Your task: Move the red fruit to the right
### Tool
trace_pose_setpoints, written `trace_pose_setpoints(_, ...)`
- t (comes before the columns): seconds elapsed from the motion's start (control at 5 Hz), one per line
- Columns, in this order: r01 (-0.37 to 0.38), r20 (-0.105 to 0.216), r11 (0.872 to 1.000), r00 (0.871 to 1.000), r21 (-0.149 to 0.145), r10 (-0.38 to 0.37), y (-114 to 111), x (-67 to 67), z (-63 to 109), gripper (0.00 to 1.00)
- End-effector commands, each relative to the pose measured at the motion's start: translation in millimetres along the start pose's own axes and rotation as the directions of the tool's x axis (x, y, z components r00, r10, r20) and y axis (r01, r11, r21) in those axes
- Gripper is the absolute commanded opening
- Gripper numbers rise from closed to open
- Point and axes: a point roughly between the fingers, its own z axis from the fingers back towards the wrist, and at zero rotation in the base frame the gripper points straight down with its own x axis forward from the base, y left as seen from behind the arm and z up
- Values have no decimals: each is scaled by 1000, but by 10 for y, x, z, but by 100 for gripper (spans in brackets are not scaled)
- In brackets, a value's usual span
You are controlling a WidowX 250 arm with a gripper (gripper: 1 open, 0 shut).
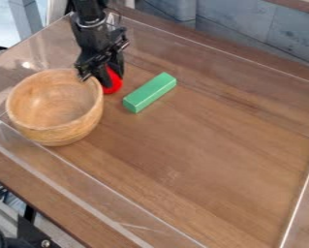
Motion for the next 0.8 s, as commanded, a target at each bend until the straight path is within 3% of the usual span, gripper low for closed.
trace_pose_setpoints(0.0,39,-2,999,999,-38,-39,-38,40,206,0)
trace_pose_setpoints(0.2,83,-14,996,996,-37,-83,-44,18,171,0)
trace_pose_setpoints(0.6,39,-58,996,997,-82,-44,-53,160,428,0)
